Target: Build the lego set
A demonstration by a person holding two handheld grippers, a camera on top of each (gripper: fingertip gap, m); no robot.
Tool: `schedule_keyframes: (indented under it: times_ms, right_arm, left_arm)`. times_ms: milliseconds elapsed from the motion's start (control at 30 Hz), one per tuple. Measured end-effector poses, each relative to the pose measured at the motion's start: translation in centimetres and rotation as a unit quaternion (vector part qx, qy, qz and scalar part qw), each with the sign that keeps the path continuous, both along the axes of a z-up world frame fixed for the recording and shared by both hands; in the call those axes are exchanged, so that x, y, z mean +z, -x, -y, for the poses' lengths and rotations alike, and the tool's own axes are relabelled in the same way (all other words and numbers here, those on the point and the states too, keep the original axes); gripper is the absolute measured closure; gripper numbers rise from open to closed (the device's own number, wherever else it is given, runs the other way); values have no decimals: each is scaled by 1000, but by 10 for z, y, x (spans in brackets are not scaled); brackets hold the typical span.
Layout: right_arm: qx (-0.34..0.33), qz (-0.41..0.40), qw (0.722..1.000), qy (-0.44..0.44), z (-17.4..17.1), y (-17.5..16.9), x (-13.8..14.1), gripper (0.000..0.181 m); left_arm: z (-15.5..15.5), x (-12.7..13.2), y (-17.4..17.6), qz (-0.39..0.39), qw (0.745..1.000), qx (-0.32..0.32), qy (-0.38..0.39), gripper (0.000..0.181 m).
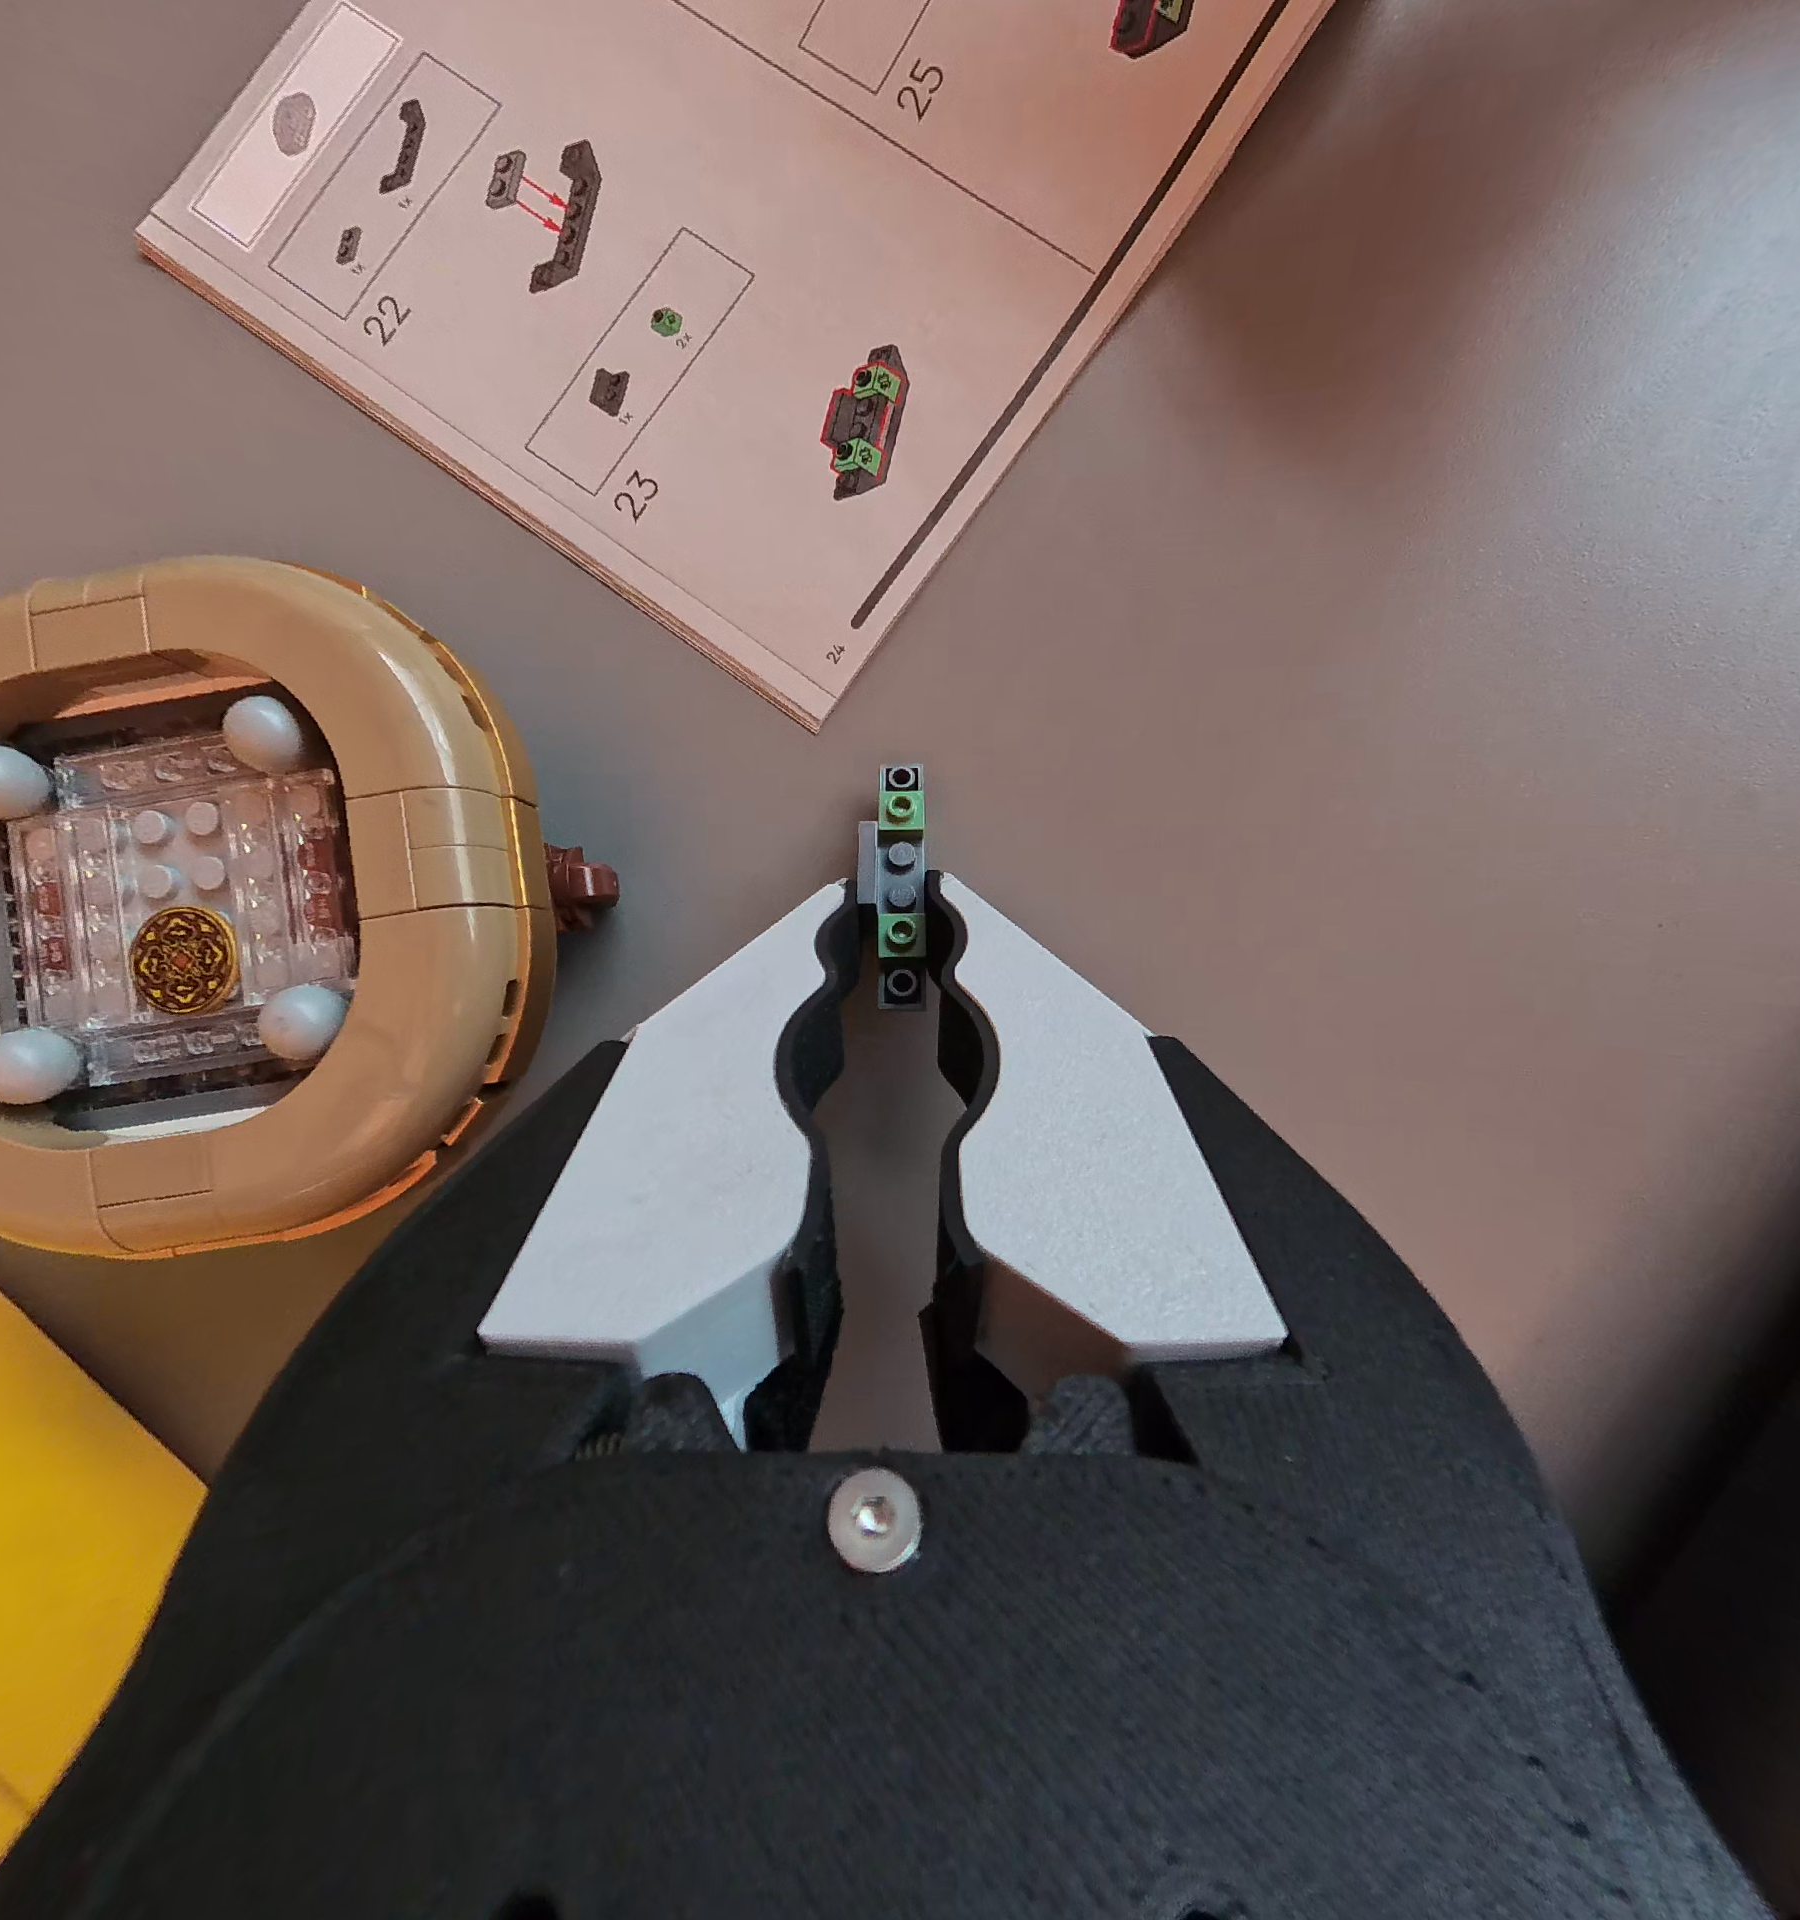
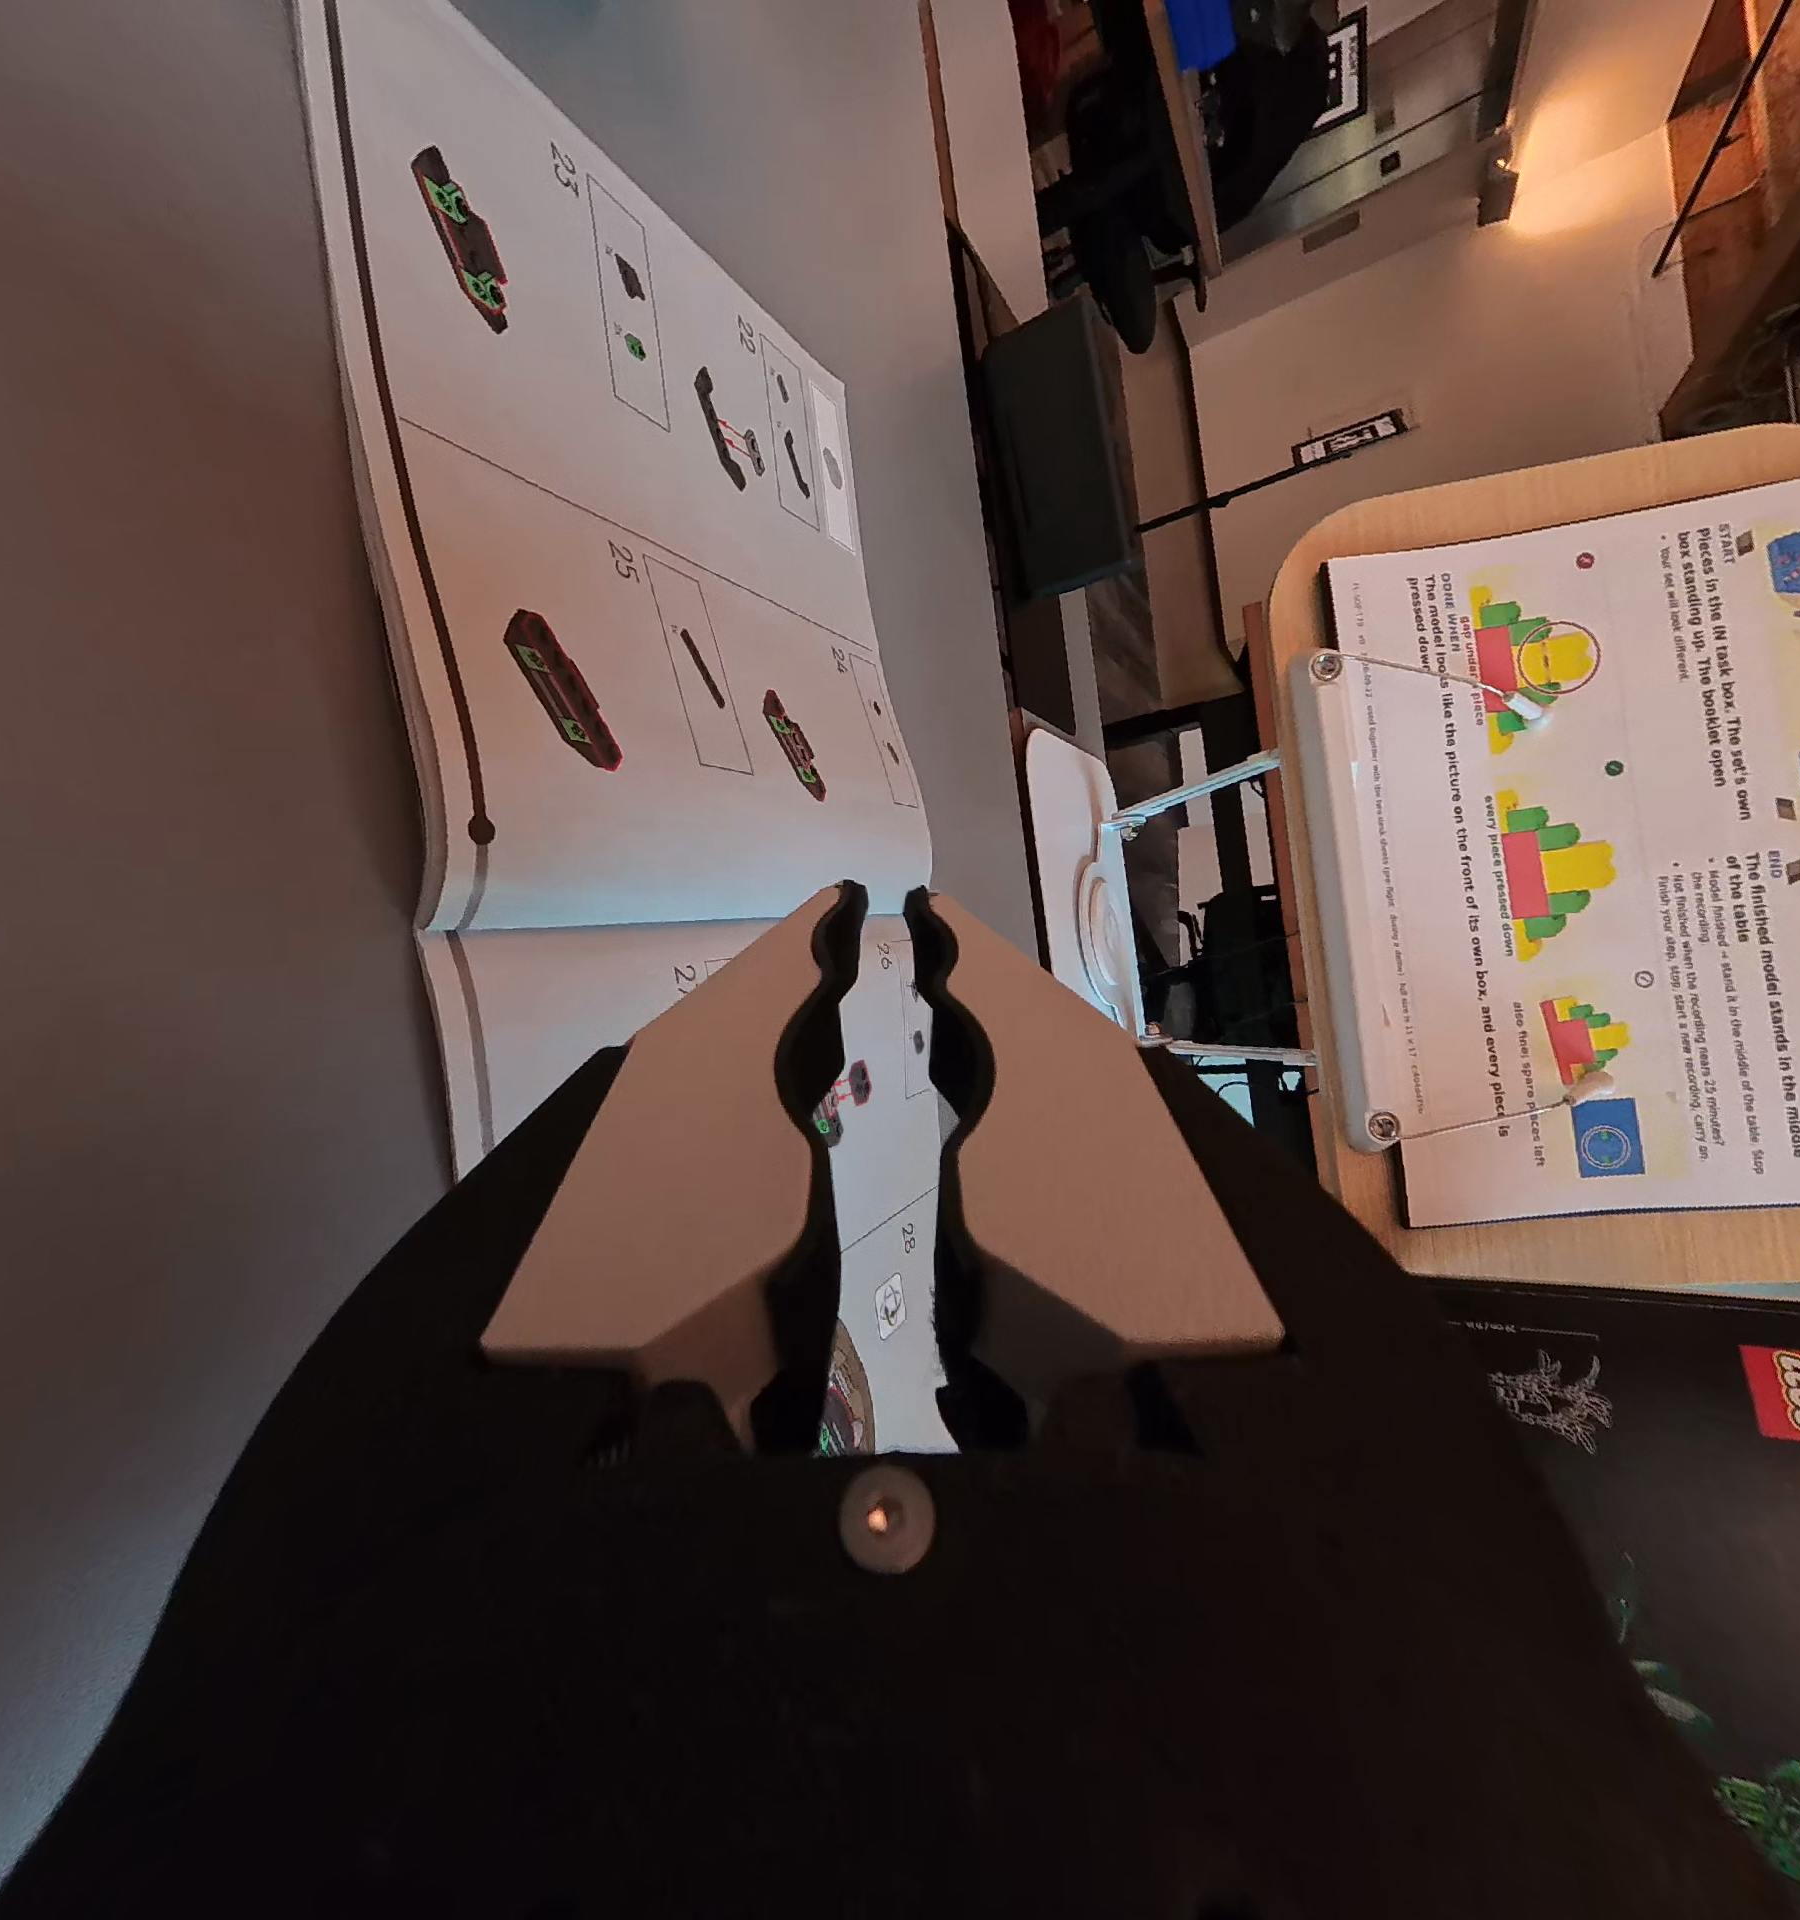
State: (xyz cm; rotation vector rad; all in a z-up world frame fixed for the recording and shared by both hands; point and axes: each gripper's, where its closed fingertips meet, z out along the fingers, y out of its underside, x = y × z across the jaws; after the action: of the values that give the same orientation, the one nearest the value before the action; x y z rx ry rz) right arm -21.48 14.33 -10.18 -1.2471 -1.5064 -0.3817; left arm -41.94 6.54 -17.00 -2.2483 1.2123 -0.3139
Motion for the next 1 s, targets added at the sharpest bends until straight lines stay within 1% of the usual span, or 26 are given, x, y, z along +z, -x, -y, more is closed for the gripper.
schedule_keyframes:
  times_ms: [133,200,367,467,567,700,1000]
  right_arm:
    - [-13,-14,1000,-13,-4,-5,7,174]
    - [-38,-37,998,-37,-11,-14,21,174]
    - [-89,-141,983,-73,-21,-40,61,174]
    - [-124,-173,971,-111,-26,-58,79,175]
    - [-149,-196,961,-129,-28,-72,91,176]
    - [-154,-233,953,-114,-28,-79,98,178]
    - [-178,-246,946,-117,-34,-95,97,181]
  left_arm:
    - [0,0,0,1,1000,1,0,172]
    - [0,0,0,1,1000,1,1,172]
    - [0,0,0,2,1000,2,1,172]
    - [0,0,0,2,1000,2,2,172]
    - [0,0,0,1,1000,2,1,172]
    - [0,0,1,-1,1000,2,0,172]
    - [0,0,1,-1,1000,2,1,172]
